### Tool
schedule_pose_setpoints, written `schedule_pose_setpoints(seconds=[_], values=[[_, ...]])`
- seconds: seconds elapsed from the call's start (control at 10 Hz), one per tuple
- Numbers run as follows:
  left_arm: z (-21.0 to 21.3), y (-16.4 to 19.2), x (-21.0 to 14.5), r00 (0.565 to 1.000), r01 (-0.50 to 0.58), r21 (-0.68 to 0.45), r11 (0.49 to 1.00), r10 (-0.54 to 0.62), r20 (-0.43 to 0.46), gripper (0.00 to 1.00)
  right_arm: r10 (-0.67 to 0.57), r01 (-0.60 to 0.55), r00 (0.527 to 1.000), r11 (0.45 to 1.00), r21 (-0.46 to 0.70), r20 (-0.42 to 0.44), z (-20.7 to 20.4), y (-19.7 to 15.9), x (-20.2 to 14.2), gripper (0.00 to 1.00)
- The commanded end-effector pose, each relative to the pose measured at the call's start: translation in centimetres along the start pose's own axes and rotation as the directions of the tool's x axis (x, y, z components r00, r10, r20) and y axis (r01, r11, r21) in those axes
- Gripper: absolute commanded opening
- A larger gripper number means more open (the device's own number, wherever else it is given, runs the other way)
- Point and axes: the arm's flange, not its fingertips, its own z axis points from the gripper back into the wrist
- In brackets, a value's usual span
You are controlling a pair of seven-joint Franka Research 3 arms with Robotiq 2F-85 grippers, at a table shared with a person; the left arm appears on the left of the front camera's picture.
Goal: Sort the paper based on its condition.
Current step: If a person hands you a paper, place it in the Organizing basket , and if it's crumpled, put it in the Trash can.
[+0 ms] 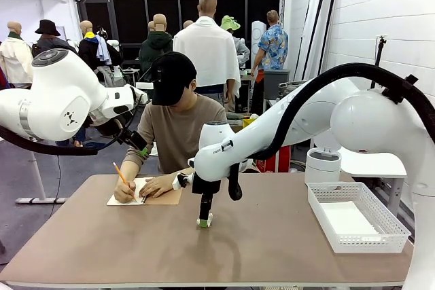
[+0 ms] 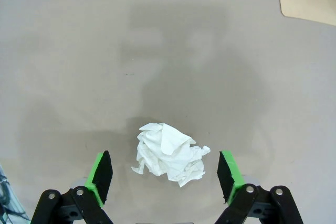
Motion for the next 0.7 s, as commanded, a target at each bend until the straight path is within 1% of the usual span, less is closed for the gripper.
schedule_pose_setpoints(seconds=[0.0, 0.5, 0.6], values=[[0.05, 0.05, -0.02, 1.0, -0.002, 0.0, 1.0, 0.002, 0.0, 1.0, -0.017, 0.016, 0.999, 0.999, -0.029, -0.042, -0.25, -0.48, 0.58, 1.0], [0.05, 0.05, -0.02, 1.0, -0.002, 0.0, 1.0, 0.002, 0.0, 1.0, -0.02, 0.019, 0.997, 1.0, -0.017, -0.075, -0.82, -0.85, 0.82, 1.0], [0.05, 0.05, -0.02, 1.0, -0.002, 0.0, 1.0, 0.002, 0.0, 1.0, -0.02, 0.019, 0.997, 1.0, -0.018, -0.072, -0.86, -0.9, 0.91, 0.83]])
